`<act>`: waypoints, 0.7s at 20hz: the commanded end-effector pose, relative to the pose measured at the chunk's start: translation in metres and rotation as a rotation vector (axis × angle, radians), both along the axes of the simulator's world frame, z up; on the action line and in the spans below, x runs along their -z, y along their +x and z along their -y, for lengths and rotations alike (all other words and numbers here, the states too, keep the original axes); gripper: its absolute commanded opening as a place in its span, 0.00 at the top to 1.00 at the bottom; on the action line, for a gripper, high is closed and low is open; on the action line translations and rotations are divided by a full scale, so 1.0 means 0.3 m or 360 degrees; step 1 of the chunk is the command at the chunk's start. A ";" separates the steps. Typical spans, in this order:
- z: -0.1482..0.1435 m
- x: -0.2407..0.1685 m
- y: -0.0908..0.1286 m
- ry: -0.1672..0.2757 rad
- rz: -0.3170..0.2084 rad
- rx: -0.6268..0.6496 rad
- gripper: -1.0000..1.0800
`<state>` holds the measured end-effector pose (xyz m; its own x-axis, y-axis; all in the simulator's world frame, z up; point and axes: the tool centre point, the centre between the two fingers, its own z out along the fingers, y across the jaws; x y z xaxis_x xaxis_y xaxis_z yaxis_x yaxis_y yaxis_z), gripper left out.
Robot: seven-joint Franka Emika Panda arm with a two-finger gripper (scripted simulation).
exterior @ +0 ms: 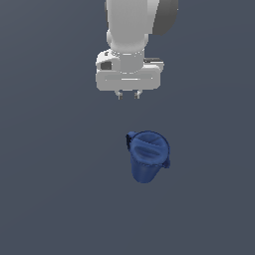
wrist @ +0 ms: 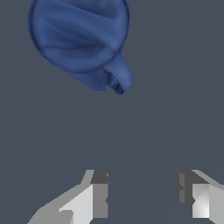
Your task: Pick up the object and move it to a goal position.
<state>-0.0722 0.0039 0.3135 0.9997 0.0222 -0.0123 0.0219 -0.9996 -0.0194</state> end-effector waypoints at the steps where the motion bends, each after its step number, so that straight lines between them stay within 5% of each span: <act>1: 0.001 0.002 0.001 -0.0001 0.0000 -0.0001 0.38; 14: 0.067 0.146 0.040 -0.0095 0.0009 -0.0065 0.38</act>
